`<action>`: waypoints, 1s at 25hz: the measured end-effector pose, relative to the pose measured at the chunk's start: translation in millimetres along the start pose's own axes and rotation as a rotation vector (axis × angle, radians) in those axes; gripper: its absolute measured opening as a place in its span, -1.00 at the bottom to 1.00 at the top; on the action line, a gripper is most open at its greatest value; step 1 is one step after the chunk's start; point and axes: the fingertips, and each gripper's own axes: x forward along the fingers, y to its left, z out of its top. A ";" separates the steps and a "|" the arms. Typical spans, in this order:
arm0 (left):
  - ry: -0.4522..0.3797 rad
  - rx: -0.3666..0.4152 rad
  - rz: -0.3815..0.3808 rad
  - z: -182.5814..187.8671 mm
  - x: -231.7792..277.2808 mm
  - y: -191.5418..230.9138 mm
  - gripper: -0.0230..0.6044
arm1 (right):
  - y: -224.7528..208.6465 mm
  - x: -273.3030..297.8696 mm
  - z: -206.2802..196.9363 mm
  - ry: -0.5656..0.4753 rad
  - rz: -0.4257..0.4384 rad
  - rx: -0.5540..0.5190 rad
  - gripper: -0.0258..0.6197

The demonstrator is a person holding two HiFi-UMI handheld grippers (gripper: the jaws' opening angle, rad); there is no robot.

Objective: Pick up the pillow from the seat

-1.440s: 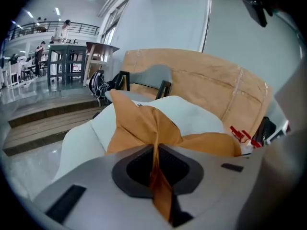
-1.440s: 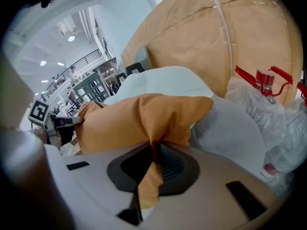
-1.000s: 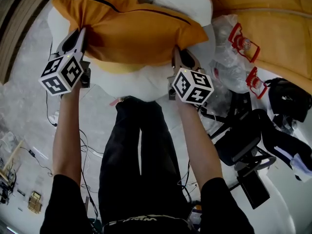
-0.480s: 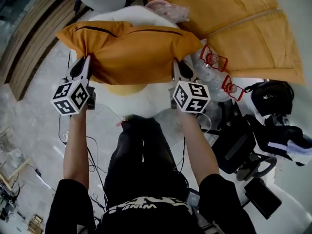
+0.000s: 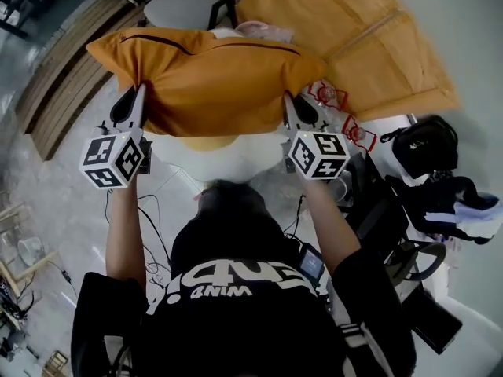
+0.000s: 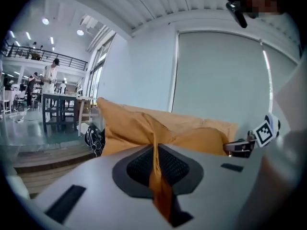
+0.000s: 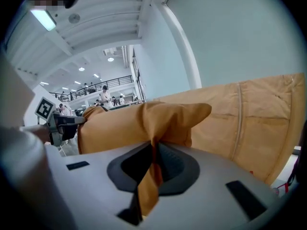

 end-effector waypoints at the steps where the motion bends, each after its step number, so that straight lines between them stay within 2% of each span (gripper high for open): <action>1: -0.011 0.017 -0.009 8.9 -12.4 -6.0 -0.82 | 4.8 -10.7 8.7 -0.011 0.011 -0.008 -0.76; 6: -0.055 0.060 -0.051 35.7 -68.0 -34.3 -0.82 | 23.8 -58.5 49.7 -0.045 0.077 -0.083 -0.76; 11: -0.119 0.046 -0.044 42.5 -113.1 -49.8 -0.83 | 43.2 -91.7 75.8 -0.108 0.111 -0.128 -0.76; 16: -0.131 0.027 -0.027 35.5 -134.4 -51.7 -0.83 | 54.4 -102.4 76.7 -0.138 0.128 -0.130 -0.76; 25: -0.130 0.031 -0.002 30.8 -139.4 -43.5 -0.83 | 62.4 -97.9 63.2 -0.123 0.144 -0.119 -0.77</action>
